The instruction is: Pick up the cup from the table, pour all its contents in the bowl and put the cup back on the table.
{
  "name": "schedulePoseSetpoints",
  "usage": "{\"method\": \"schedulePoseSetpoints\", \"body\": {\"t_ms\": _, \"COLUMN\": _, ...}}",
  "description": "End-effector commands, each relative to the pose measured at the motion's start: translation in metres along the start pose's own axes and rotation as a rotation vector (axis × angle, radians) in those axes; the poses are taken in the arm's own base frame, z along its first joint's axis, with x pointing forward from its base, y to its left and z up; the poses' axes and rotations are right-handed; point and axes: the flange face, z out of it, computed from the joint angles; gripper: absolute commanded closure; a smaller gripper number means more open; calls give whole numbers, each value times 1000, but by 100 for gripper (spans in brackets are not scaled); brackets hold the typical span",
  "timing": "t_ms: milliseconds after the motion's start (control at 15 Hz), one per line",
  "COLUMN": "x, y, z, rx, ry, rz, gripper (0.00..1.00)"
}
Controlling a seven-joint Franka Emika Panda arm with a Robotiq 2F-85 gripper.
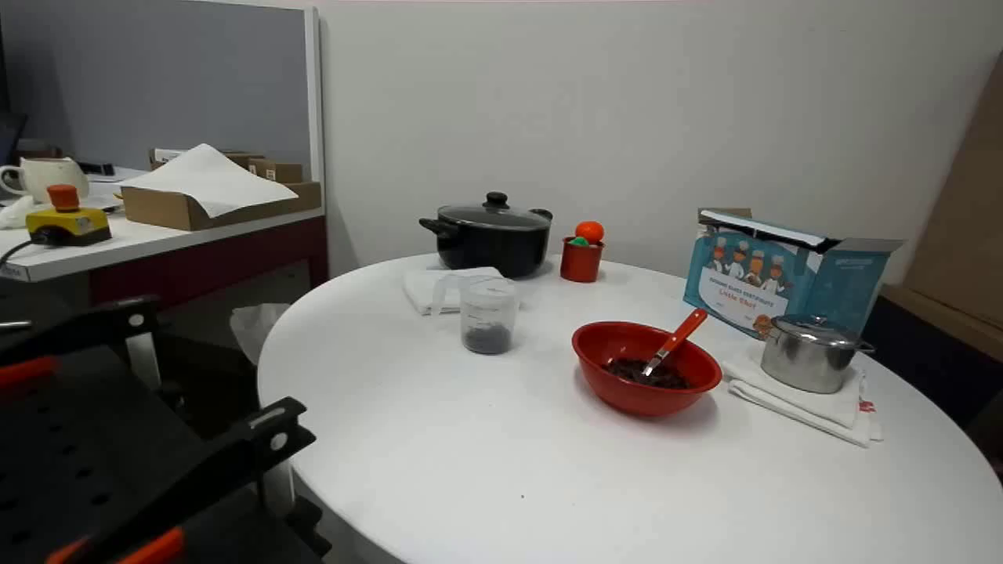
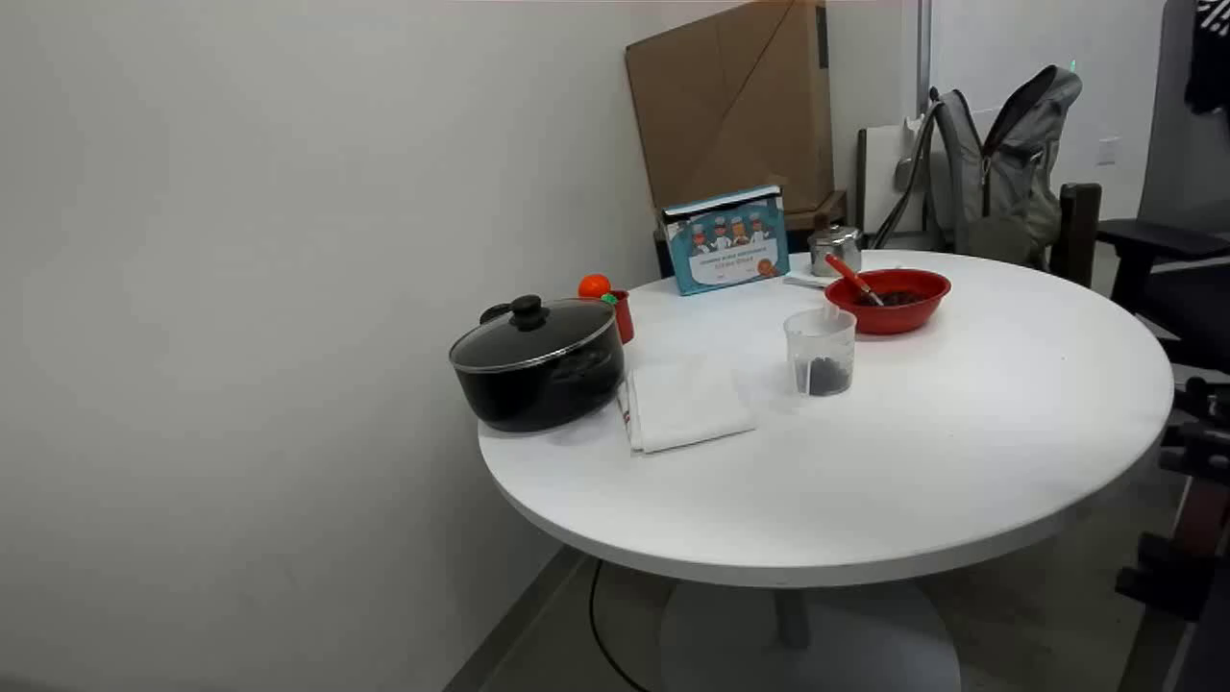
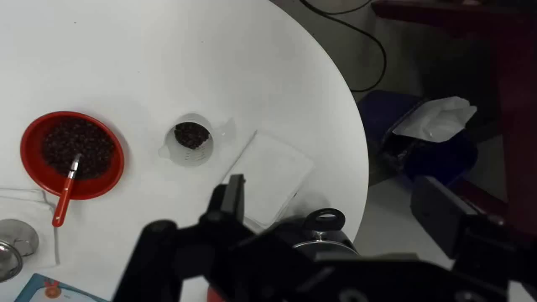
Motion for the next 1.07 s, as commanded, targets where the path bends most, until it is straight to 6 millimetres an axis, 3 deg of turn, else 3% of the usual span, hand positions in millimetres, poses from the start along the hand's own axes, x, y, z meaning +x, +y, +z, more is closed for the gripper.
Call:
{"method": "schedulePoseSetpoints", "body": {"t_ms": 0, "x": 0, "y": 0, "z": -1, "rx": 0, "ry": -1, "rz": 0, "gripper": 0}}
{"method": "schedulePoseSetpoints", "body": {"t_ms": 333, "x": 0, "y": 0, "z": -1, "rx": 0, "ry": -1, "rz": 0, "gripper": 0}}
{"method": "schedulePoseSetpoints", "body": {"t_ms": 467, "x": 6, "y": 1, "z": 9, "rx": 8, "ry": 39, "rz": 78, "gripper": 0}}
{"method": "schedulePoseSetpoints", "body": {"t_ms": 600, "x": 15, "y": 2, "z": 30, "rx": 35, "ry": 98, "rz": 171, "gripper": 0}}
{"method": "schedulePoseSetpoints", "body": {"t_ms": 1000, "x": 33, "y": -6, "z": 130, "rx": 114, "ry": 212, "rz": 461, "gripper": 0}}
